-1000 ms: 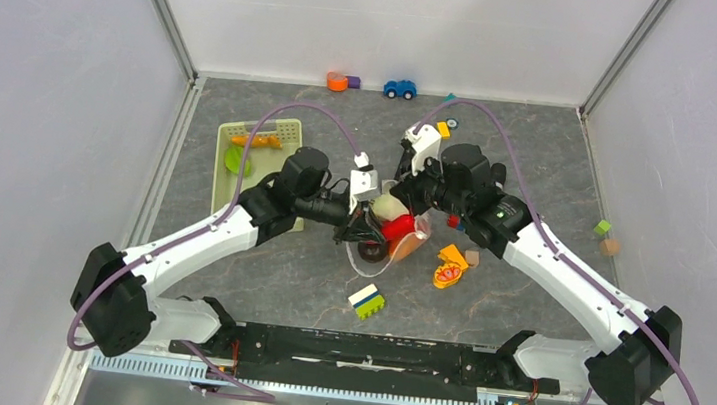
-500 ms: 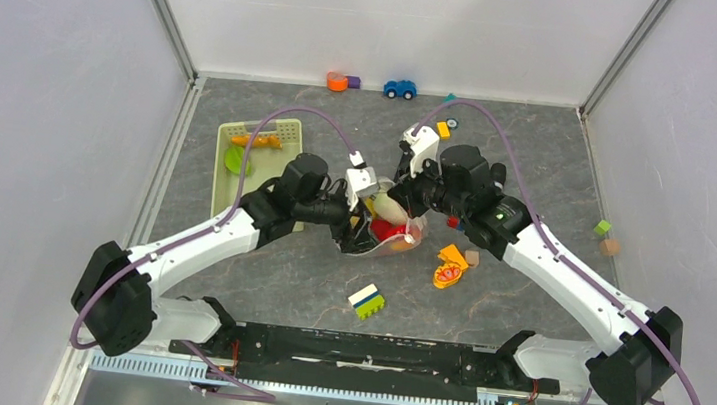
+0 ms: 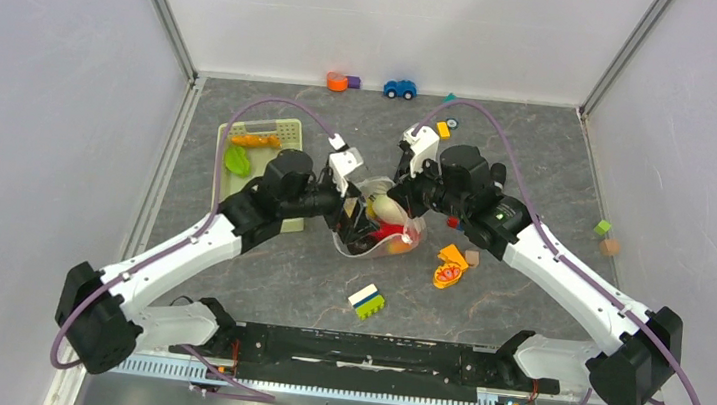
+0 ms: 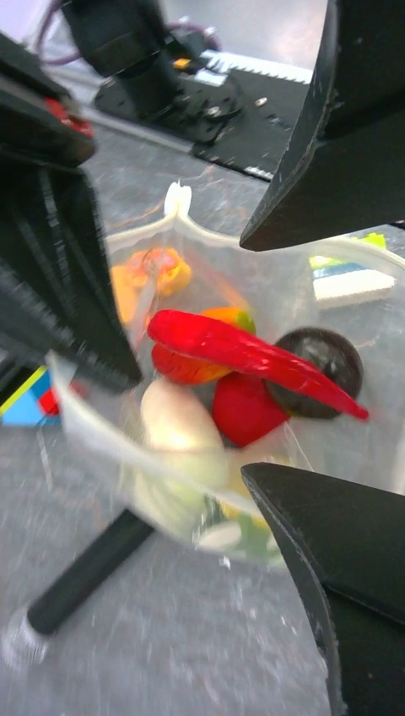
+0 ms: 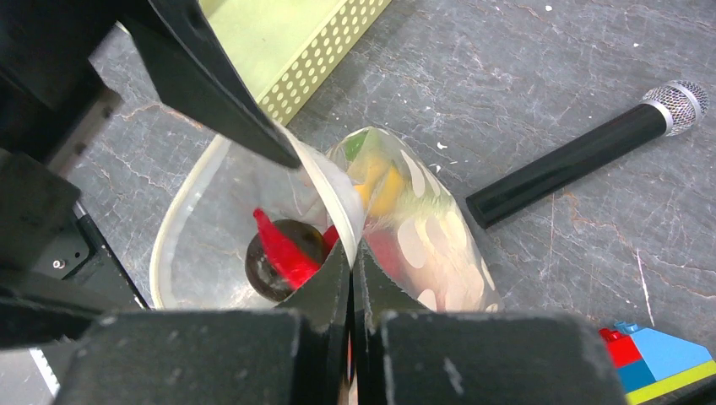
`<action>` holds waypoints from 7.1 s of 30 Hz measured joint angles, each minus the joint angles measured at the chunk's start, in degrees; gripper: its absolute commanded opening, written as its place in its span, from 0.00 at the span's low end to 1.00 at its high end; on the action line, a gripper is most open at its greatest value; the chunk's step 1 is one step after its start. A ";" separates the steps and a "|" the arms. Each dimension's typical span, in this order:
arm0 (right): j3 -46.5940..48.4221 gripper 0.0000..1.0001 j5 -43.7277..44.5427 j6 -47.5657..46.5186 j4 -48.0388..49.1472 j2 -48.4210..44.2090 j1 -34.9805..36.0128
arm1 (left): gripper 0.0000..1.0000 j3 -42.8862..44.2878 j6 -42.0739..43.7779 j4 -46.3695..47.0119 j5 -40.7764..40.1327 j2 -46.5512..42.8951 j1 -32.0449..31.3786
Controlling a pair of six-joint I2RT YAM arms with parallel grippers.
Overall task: Place the food in the zip-top bag and seal the zipper
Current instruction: Place the fake vegetable in the zipper food storage bag, then pick up the fake fruit from the bin, then place the fake fruit in the zipper food storage bag, then pick up the fake vegetable from the bin.
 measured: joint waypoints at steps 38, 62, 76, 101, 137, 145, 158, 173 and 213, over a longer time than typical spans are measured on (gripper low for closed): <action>-0.02 0.00 0.85 -0.20 0.00 -0.07 0.00 | 1.00 -1.55 -27.02 5.05 -42.99 22.36 38.38; -0.02 0.00 1.27 -0.20 0.02 0.81 0.00 | 0.84 3.78 -32.22 6.95 -37.31 31.91 45.40; -0.02 0.00 1.29 -0.20 0.02 0.79 0.00 | 0.74 5.22 -32.24 6.25 -35.58 33.24 45.94; -0.02 0.00 1.29 -0.20 0.02 0.79 0.00 | 0.56 5.51 -32.37 5.09 -32.37 33.55 46.31; -0.66 0.00 1.09 -0.22 0.00 -0.72 0.00 | 0.43 -12.24 -19.26 19.93 4.79 -18.78 7.78; -0.66 0.00 1.05 -0.20 0.04 -0.74 0.00 | 0.39 -10.12 -10.69 11.96 8.09 -12.70 -4.76; -0.66 0.00 1.07 -0.22 0.04 -0.74 0.00 | 0.46 -8.63 -7.19 2.03 -2.97 -6.99 -8.52; -0.74 0.00 0.81 0.00 0.02 -0.74 0.00 | 0.73 -9.70 -7.04 -1.05 -9.07 -11.96 -8.52; -1.51 0.00 0.22 -0.11 0.04 -2.49 0.00 | 1.00 -9.31 -20.65 9.09 -40.15 -4.35 27.47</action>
